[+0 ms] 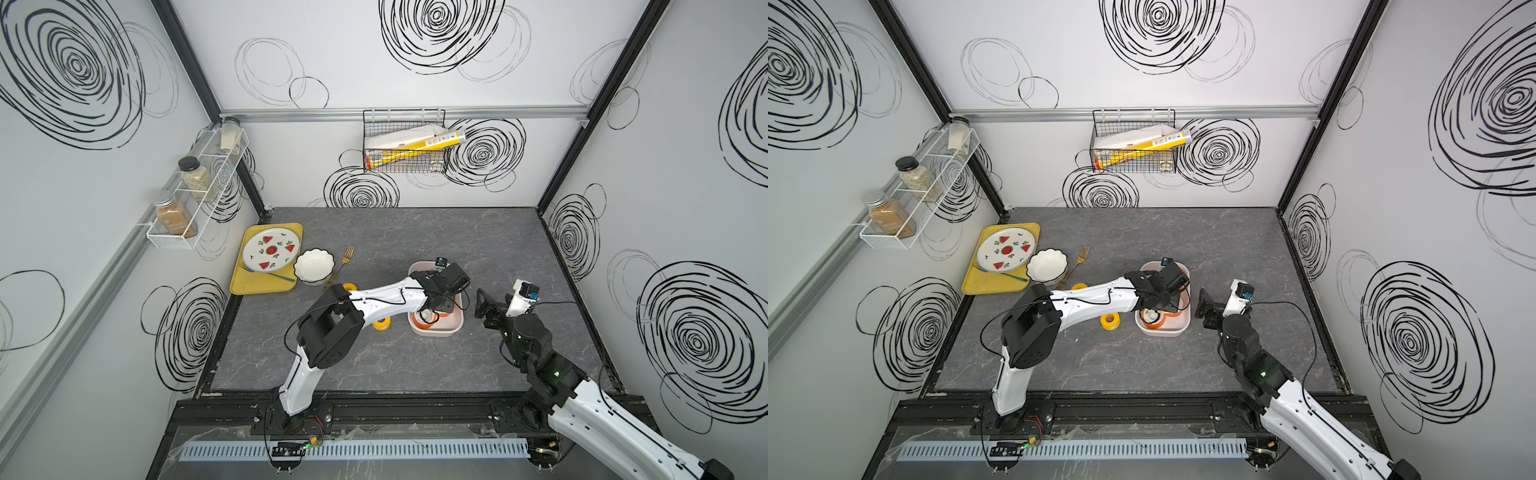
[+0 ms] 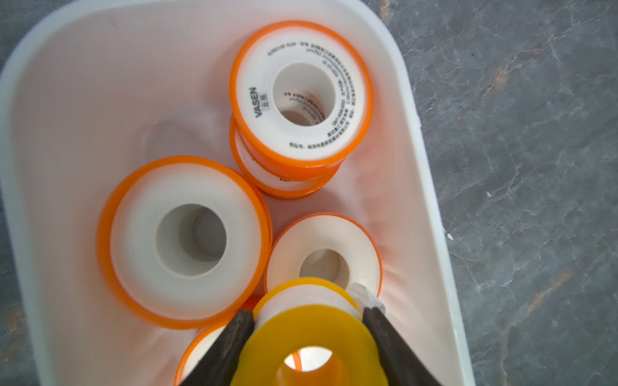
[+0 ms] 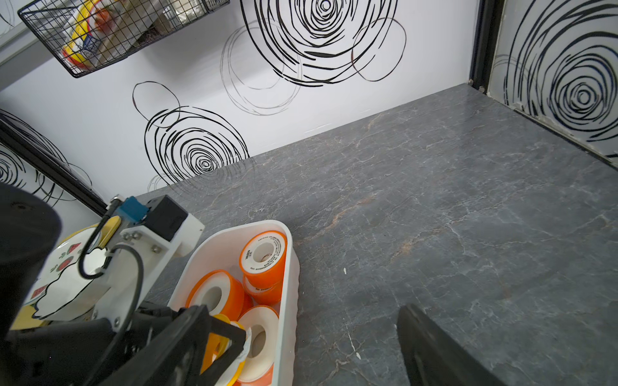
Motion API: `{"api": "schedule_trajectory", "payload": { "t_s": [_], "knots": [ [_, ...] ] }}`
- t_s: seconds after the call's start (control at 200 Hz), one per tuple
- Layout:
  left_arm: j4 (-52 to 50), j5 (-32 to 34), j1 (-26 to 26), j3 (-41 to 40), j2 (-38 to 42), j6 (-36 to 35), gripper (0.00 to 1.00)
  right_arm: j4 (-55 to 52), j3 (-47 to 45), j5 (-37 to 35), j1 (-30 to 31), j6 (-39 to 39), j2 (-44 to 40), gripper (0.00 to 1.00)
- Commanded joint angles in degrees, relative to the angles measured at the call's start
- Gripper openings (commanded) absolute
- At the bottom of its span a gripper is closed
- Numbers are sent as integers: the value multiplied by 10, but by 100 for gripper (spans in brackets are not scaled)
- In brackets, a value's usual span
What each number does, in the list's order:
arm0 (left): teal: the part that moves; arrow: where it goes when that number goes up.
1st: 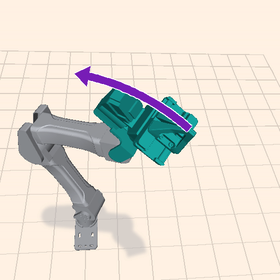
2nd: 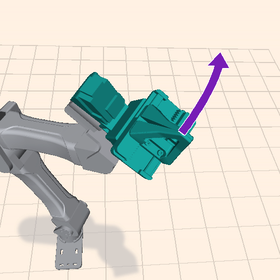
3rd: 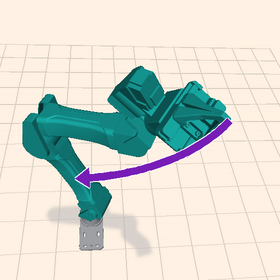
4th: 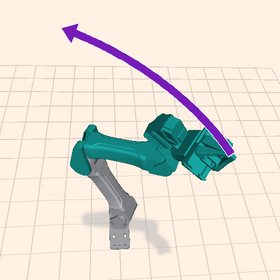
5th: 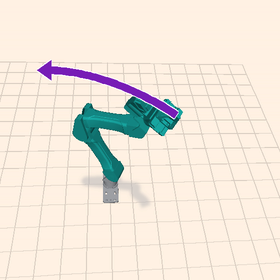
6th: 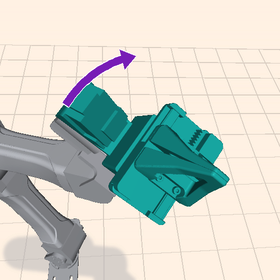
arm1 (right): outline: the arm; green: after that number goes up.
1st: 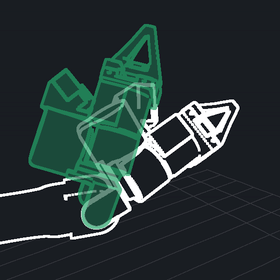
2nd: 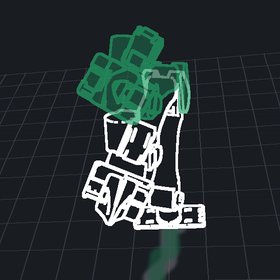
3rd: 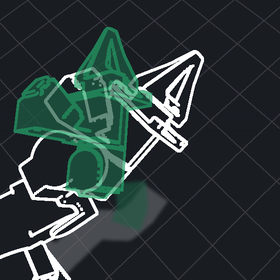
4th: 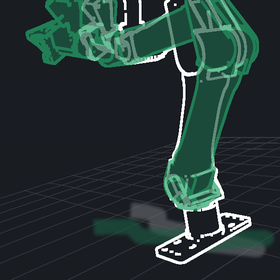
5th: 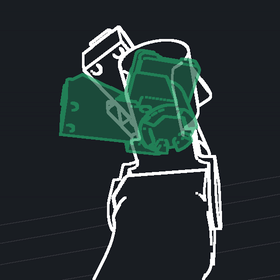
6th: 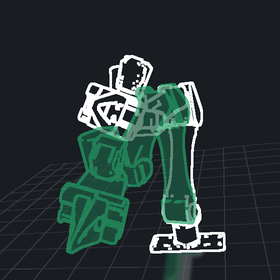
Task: Put the sealing tape into the storage box
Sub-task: Place the sealing tape in the storage box.
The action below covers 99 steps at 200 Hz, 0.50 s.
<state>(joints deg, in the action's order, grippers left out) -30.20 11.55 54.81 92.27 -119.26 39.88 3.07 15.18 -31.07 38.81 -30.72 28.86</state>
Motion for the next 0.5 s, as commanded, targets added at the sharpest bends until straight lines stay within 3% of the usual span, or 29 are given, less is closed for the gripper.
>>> {"api": "schedule_trajectory", "payload": {
  "t_s": [0.0, 0.491],
  "knots": [
    [2, -3, 0, 24, -18, -8, 52, -5, -8, -10, -1, -5, -5, 92],
    [8, 8, 0, 58, -57, -1, 58, -2, -8, -8, 0, -4, 1, 92]
  ]
}}
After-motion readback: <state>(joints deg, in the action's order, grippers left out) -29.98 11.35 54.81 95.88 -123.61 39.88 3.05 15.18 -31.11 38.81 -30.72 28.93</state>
